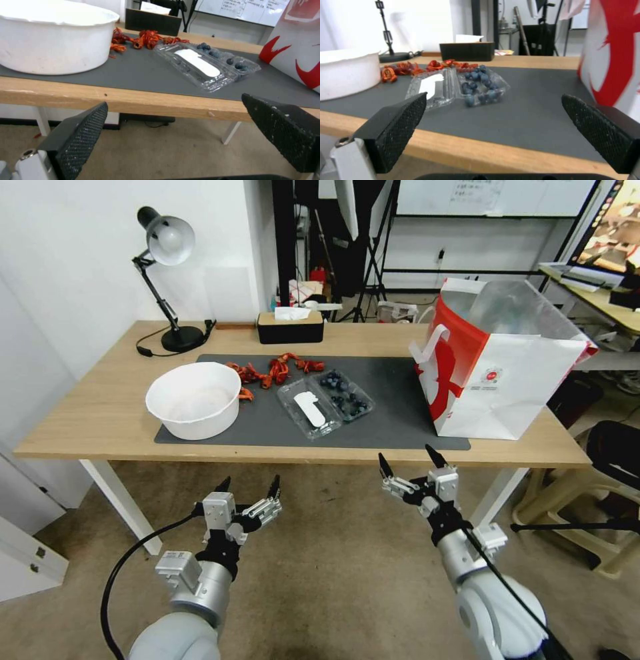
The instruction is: Close the takeout container lid, then place the container into the takeout bag.
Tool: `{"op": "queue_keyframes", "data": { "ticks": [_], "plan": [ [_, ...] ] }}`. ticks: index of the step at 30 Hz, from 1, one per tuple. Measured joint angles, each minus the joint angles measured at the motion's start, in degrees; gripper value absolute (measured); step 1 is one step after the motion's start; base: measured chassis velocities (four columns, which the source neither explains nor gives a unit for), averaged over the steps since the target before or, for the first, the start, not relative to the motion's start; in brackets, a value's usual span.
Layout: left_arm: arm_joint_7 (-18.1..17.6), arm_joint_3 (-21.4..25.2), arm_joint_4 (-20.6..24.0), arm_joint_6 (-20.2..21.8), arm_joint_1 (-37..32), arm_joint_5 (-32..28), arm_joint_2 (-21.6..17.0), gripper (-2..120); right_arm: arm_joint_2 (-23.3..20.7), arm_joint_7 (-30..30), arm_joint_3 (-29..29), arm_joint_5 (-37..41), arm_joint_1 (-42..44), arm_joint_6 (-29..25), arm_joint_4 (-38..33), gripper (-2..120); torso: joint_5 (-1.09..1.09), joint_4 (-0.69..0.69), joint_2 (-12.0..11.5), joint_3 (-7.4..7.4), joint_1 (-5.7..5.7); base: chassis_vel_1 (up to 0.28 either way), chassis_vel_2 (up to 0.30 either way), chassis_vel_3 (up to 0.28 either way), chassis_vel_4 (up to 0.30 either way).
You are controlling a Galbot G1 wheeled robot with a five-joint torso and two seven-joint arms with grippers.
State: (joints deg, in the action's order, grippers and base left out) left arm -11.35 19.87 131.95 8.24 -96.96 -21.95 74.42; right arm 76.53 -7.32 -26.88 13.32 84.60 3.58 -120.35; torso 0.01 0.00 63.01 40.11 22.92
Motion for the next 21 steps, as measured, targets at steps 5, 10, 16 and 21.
{"op": "queue_keyframes", "data": {
  "ticks": [5, 10, 16, 21],
  "plan": [
    [0.0, -0.1, -0.3, -0.7, -0.5, 1.2, 0.8, 100, -8.3, 2.3, 3.0, 10.1, -8.4, 1.5, 4.3, 100, -0.01, -0.01, 0.0, 0.0, 0.0, 0.0, 0.0, 0.0, 0.0],
    [0.1, -0.1, -0.5, -0.8, -0.7, 1.5, 0.9, 100, -12.0, 3.9, 5.7, 13.9, -14.1, 1.9, 7.5, 100, 0.0, 0.0, 0.0, 0.0, 0.0, 0.0, 0.0, 0.0, 0.0],
    [0.0, 0.2, -1.8, -0.8, -0.1, 1.5, 0.9, 100, -15.5, 6.3, 11.5, 19.2, -24.1, 5.1, 13.2, 100, -0.02, 0.0, 0.0, 0.0, 0.01, 0.0, 0.0, 0.0, 0.0],
    [-0.1, 0.2, -2.5, -0.8, 0.2, 1.5, 1.1, 100, -16.0, 8.2, 15.2, 21.0, -29.7, 8.3, 17.2, 100, -0.01, 0.0, 0.0, 0.01, 0.0, 0.0, 0.0, 0.0, 0.0]
  ]
}}
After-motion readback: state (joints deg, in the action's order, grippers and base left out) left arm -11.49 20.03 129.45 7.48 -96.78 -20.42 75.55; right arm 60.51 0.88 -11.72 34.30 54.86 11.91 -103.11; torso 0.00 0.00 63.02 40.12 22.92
